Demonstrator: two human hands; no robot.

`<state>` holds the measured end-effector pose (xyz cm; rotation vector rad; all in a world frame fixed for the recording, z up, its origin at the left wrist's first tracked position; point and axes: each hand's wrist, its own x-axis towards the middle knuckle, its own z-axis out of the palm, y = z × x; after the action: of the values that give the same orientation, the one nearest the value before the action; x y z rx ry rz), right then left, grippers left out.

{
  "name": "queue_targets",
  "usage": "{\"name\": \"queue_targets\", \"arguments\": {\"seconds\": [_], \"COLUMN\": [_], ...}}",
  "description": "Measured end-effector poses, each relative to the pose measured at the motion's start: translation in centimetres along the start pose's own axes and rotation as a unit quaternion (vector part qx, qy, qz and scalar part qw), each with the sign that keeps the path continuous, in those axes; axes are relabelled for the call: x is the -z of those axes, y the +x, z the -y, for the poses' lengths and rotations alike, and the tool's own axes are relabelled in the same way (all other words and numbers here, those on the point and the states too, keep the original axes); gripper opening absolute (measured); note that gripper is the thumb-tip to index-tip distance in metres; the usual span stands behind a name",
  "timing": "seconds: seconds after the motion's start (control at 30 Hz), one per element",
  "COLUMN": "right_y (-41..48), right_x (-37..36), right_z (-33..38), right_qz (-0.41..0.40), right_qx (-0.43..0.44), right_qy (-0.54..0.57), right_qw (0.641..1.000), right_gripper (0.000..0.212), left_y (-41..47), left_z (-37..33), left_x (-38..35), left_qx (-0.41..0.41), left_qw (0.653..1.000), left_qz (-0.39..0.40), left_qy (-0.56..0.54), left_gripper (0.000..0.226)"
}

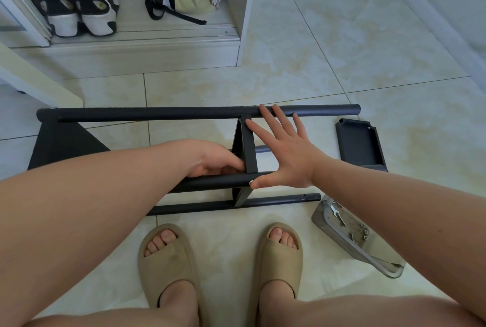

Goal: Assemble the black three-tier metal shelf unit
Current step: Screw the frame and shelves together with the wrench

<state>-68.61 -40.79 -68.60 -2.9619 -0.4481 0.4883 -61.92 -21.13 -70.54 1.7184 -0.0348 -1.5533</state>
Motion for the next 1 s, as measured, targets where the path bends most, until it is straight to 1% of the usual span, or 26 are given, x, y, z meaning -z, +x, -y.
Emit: {"name": "queue_targets", "arguments": {"seconds": [0.1,0.27,0.37,0.47,0.6,0.8,0.9,1.0], "right_y": [0.03,0.03,0.01,0.01,0.03,-0.03,-0.02,-0.01], "right_x": [-0.1,-0.11,-0.11,-0.16,-0.14,-0.08,-0.07,-0.08], "right_z": [0.0,-0.02,0.01,0.0,-0.03,0.02,-0.01,-0.04], "right_qz": [-0.004,-0.003,-0.005,-0.006,-0.006,-0.004,-0.003,-0.003], "right_qx": [0.0,-0.001,-0.002,-0.001,0.0,-0.002,-0.001,-0.001], "right_qy": [0.002,0.0,0.0,0.001,0.0,0.001,0.001,0.003], "right_qw": [1.0,1.0,1.0,1.0,1.0,1.0,1.0,1.0], "right_gripper": [0.124,0.125,0.124,0.124,0.124,0.124,0.124,0.124], "left_y": [-0.03,-0.33,-0.31,-0.06,-0.19,-0.18,-0.19,-0.4], "left_z": [0.17,-0.1,-0.04,0.1,0.21,0.31,0.18,-0.07], "left_x": [0.17,0.13,-0.04,-0.18,0.06,0.26,-0.05,-0.2], "left_qx": [0.0,-0.006,0.003,-0.014,-0.011,-0.006,0.001,-0.016], "left_qw": [0.999,0.997,0.999,1.0,0.999,0.997,0.999,0.999], "left_qz": [0.018,0.038,0.019,0.002,0.027,0.049,0.029,0.031], "left_qy": [-0.03,-0.061,-0.036,-0.006,-0.023,-0.062,-0.033,-0.016], "left_gripper": [0.03,0.018,0.013,0.01,0.021,0.018,0.013,0.014]}}
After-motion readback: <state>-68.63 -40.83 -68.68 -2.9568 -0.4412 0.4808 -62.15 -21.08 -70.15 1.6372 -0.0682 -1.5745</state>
